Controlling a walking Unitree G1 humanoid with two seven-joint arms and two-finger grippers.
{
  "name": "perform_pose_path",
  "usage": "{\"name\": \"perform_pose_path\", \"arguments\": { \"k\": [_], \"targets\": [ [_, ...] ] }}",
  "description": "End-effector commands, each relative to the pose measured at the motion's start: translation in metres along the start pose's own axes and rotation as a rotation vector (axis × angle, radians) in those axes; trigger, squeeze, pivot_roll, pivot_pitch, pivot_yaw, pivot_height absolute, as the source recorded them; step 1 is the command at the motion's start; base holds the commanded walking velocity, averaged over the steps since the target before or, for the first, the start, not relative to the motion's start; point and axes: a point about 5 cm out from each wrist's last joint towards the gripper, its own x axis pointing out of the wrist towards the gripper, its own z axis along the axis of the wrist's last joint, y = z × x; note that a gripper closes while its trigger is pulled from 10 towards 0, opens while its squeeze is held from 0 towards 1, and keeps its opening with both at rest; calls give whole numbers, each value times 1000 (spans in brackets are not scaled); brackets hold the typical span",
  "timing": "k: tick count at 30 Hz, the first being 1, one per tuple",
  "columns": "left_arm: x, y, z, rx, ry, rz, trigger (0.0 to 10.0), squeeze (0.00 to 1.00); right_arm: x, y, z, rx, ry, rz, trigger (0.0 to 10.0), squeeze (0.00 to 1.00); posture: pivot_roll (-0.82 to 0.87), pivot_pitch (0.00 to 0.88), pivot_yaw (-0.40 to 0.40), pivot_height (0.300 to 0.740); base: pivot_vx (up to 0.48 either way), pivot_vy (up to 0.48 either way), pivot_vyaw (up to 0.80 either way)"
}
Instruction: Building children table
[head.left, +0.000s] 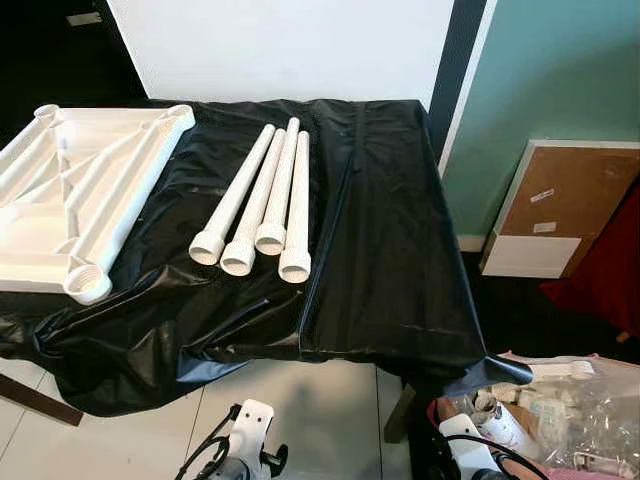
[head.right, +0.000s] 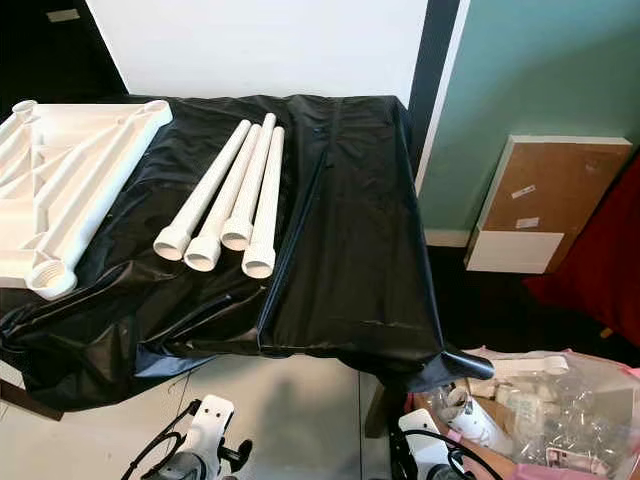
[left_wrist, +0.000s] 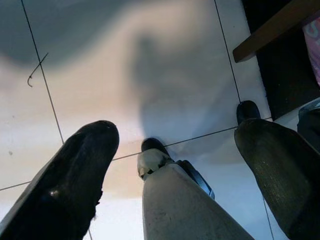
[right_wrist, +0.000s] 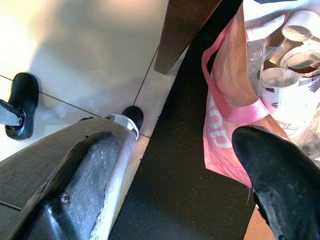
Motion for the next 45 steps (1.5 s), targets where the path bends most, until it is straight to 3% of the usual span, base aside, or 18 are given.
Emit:
{"name": "perform_pose_path", "arguments": {
  "k": [1, 20, 45],
  "targets": [
    [-1, 1, -5, -5, 23, 0, 10000, 0, -2, -1, -7, 18, 27, -1, 10000, 0, -63, 0, -2, 740, 0, 0, 0],
    [-4, 4, -15, -78, 51, 18, 10000, 0, -1, 1, -6, 40, 27, -12, 10000, 0, -58, 0, -5, 740, 0, 0, 0],
    [-2, 0, -13, -82, 67, 22, 10000, 0, -4, 7, -19, 67, 68, -19, 10000, 0, -63, 0, 3, 740, 0, 35, 0]
  ]
}}
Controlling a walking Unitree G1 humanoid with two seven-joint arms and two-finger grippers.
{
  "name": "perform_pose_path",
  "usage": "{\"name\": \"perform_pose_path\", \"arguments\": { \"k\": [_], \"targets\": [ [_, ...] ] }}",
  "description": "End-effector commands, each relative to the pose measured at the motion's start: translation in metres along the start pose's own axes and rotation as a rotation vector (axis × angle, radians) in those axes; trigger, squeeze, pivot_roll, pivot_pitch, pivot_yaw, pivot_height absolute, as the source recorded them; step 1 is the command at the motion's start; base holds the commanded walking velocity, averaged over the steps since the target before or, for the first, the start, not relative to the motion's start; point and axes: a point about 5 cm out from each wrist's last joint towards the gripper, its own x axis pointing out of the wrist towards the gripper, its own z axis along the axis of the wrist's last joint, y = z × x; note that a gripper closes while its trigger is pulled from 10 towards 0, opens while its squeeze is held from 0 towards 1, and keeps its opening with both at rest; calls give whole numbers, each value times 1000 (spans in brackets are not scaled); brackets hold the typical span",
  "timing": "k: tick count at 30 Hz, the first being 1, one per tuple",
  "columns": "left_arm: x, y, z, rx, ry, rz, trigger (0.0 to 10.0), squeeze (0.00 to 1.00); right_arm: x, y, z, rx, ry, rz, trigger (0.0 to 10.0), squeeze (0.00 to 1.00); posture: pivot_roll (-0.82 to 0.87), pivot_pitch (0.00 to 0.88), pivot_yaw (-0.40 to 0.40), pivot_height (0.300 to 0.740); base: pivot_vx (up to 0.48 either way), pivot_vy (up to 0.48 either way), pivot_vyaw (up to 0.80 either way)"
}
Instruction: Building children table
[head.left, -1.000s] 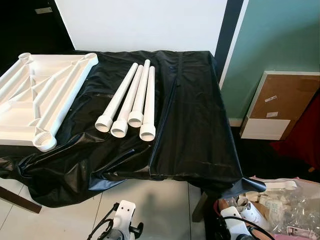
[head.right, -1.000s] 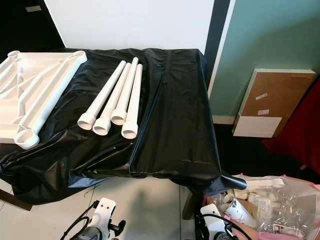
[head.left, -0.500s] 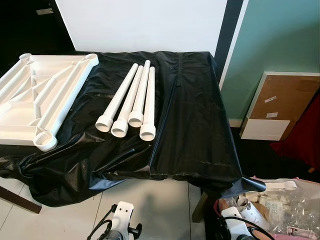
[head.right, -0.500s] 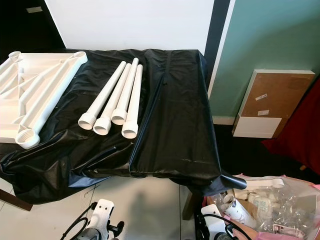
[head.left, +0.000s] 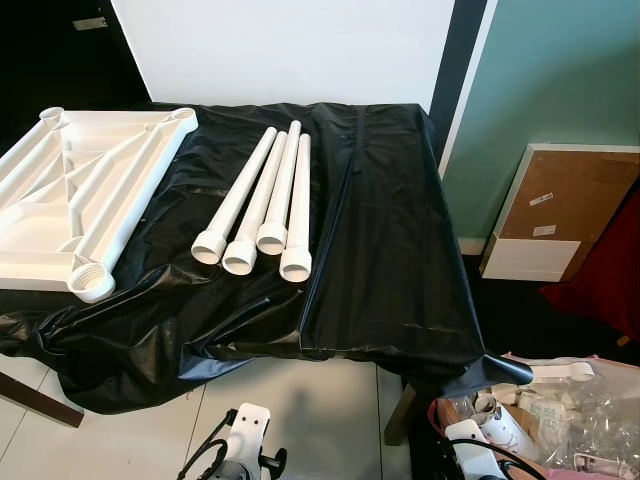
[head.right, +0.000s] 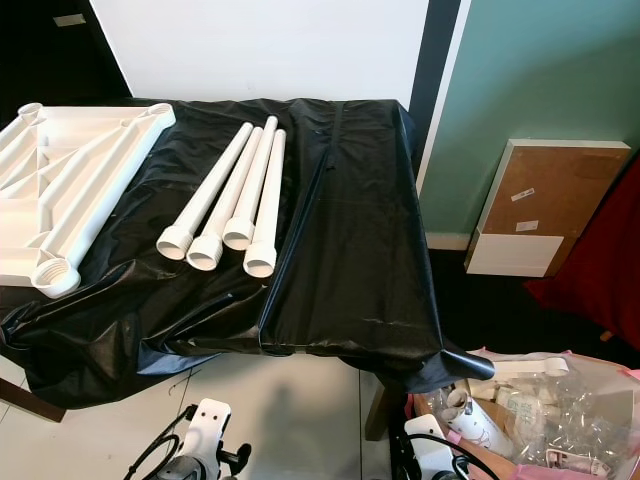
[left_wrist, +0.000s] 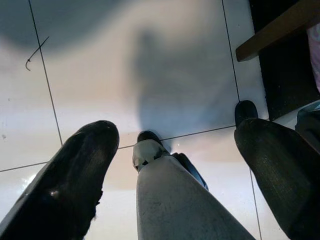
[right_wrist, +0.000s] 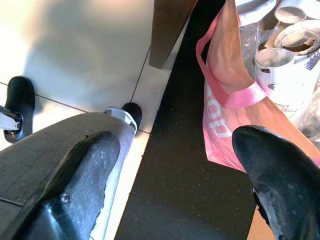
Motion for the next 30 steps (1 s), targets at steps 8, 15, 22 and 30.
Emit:
{"name": "perform_pose_path", "arguments": {
  "k": [8, 15, 22, 30],
  "targets": [
    [-3, 4, -11, -21, 34, 11, 10000, 0, -2, 5, -10, 5, 41, 12, 10000, 0, -59, 0, -3, 740, 0, 322, 0],
    [-3, 6, -7, -27, 18, 10, 10000, 0, -3, -1, -12, -3, 44, 11, 10000, 0, -56, 0, -12, 740, 0, 329, 0],
    [-1, 3, -1, -27, -6, 3, 10000, 0, -4, -2, -13, -12, 48, 12, 10000, 0, -53, 0, -15, 740, 0, 332, 0],
    [0, 2, 3, -23, -22, -3, 10000, 0, -4, -1, -15, -15, 51, 16, 10000, 0, -51, 0, -14, 740, 0, 344, 0]
  ]
}}
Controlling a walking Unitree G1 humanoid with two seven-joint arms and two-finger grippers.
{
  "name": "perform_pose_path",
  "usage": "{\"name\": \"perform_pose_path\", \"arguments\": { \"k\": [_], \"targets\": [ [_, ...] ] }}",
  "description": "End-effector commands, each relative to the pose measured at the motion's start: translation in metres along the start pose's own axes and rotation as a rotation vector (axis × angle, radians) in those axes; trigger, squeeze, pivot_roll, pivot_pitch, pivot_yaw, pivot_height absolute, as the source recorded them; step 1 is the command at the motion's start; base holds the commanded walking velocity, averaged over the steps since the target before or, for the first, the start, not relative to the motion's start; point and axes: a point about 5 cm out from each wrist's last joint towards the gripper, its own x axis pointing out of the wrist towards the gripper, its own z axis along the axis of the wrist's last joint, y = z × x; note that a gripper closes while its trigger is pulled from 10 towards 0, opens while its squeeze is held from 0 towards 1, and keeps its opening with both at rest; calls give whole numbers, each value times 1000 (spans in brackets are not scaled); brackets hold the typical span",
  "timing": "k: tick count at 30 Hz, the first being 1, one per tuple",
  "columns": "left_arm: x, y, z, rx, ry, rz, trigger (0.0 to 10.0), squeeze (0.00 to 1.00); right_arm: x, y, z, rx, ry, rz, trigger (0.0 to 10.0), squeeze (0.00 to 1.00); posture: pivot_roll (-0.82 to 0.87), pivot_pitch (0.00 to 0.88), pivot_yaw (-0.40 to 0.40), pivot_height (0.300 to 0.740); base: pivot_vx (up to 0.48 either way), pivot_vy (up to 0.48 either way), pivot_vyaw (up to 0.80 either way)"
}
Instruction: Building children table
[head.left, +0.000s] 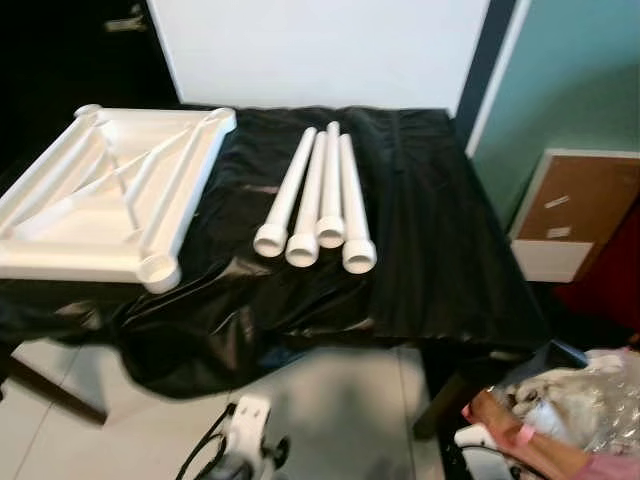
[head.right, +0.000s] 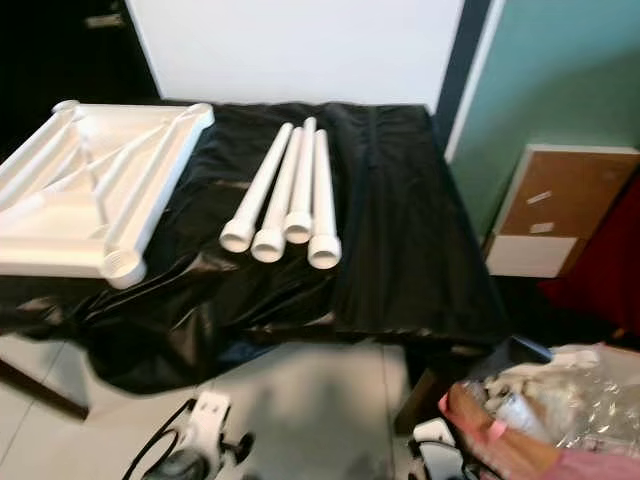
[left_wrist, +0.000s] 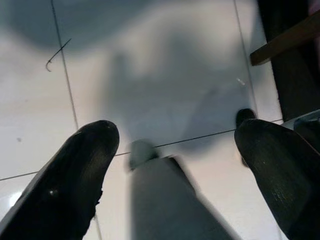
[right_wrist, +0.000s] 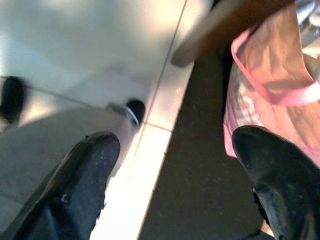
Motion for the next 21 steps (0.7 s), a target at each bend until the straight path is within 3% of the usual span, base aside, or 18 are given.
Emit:
{"name": "perform_pose_path", "arguments": {
  "k": [1, 21],
  "targets": [
    [-2, 5, -2, 7, 7, 9, 10000, 0, 0, 9, -4, -5, 20, 30, 10000, 0, -51, 0, -14, 740, 0, 352, 0],
    [-2, 8, 2, 20, -9, 0, 10000, 0, 0, 15, -5, -5, 26, 39, 10000, 0, -51, 0, -4, 740, 0, 355, 0]
  ]
}}
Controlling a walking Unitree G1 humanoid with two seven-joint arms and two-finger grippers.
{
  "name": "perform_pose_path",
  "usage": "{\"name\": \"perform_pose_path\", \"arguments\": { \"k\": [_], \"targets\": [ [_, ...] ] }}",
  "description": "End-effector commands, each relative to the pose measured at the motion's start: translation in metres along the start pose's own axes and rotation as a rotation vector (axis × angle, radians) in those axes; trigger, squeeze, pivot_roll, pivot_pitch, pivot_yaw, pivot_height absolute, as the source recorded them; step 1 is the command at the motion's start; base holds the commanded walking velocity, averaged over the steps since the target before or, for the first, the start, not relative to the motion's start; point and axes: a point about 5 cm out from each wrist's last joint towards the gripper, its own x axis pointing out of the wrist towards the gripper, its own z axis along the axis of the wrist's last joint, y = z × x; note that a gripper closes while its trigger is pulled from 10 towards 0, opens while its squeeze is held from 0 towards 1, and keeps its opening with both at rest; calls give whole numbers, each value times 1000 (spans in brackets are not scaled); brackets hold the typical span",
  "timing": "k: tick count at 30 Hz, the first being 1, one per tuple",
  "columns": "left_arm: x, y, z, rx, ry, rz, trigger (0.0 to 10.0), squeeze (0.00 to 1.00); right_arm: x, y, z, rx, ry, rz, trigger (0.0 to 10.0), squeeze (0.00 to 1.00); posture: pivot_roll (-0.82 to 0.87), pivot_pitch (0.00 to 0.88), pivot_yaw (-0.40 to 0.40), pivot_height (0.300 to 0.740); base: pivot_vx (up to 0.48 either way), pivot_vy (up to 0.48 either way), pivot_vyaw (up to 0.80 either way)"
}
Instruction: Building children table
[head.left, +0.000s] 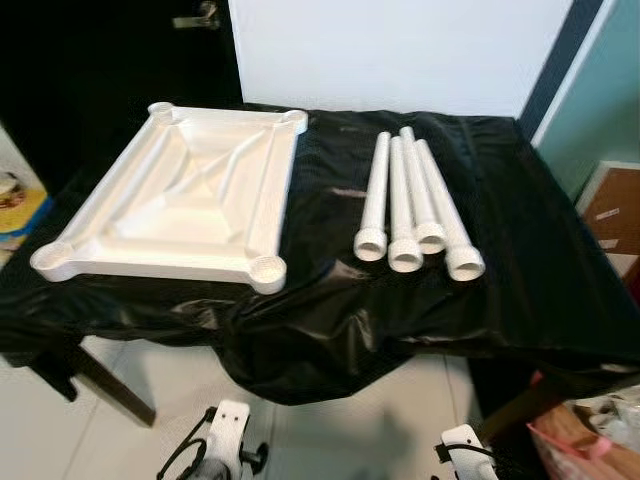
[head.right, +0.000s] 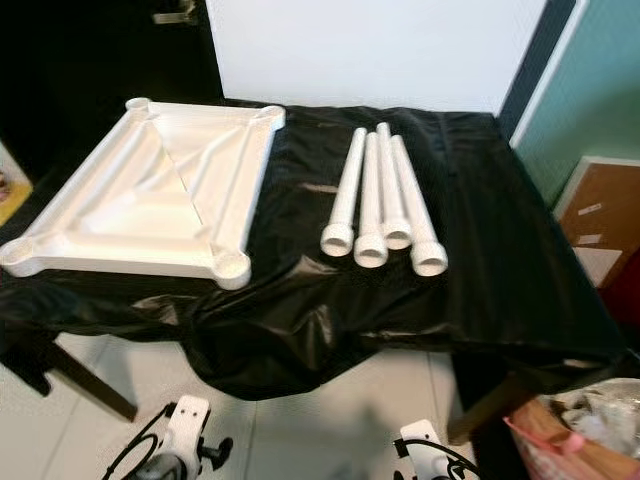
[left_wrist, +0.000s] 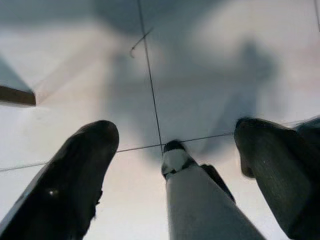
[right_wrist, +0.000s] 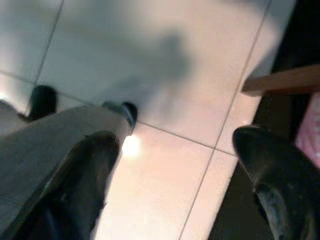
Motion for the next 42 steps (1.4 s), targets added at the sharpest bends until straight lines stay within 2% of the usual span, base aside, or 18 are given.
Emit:
{"name": "perform_pose_path", "arguments": {
  "k": [1, 8, 23, 24, 26, 33, 35, 40, 42],
  "targets": [
    [-3, 3, -8, -1, 24, 0, 10000, 0, -2, 7, -10, -4, 41, 25, 10000, 0, -51, 0, -4, 740, 0, 356, 0],
    [-2, 3, -7, 4, 25, -1, 10000, 0, -2, 7, -10, 3, 41, 22, 10000, 0, -59, 0, 6, 740, 0, 353, 0],
    [-1, 3, 0, 89, 4, -19, 10000, 0, -2, 7, -11, 48, 45, 6, 10000, 0, -75, 0, 15, 740, 0, 0, 0],
    [0, 1, 4, 133, -19, -34, 10000, 0, -2, 6, -11, 51, 37, -3, 10000, 0, -75, 0, 13, 740, 0, 0, 0],
    [1, -1, 10, 160, -53, -47, 10000, 0, -2, 4, -9, 48, 17, -13, 10000, 0, -76, 0, 11, 740, 0, 0, 0],
    [1, 1, 23, 167, -139, -59, 10000, 0, -3, -3, -2, 39, -53, -39, 10000, 0, -83, 19, 7, 740, 0, 0, 0],
    [-1, 0, 28, 174, -199, -99, 10000, 0, -4, -6, 4, 33, -111, -49, 10000, 0, -85, 27, 6, 740, 0, 0, 0],
    [-4, 1, 30, 200, -232, -132, 10000, 0, -4, -9, 9, 23, -162, -49, 10000, 0, -88, 37, 6, 740, 0, 0, 0],
    [-6, 2, 32, 226, -257, -172, 10000, 0, -4, -9, 18, -8, -224, -32, 10000, 0, -93, 44, 8, 740, 0, 0, 0]
  ]
}}
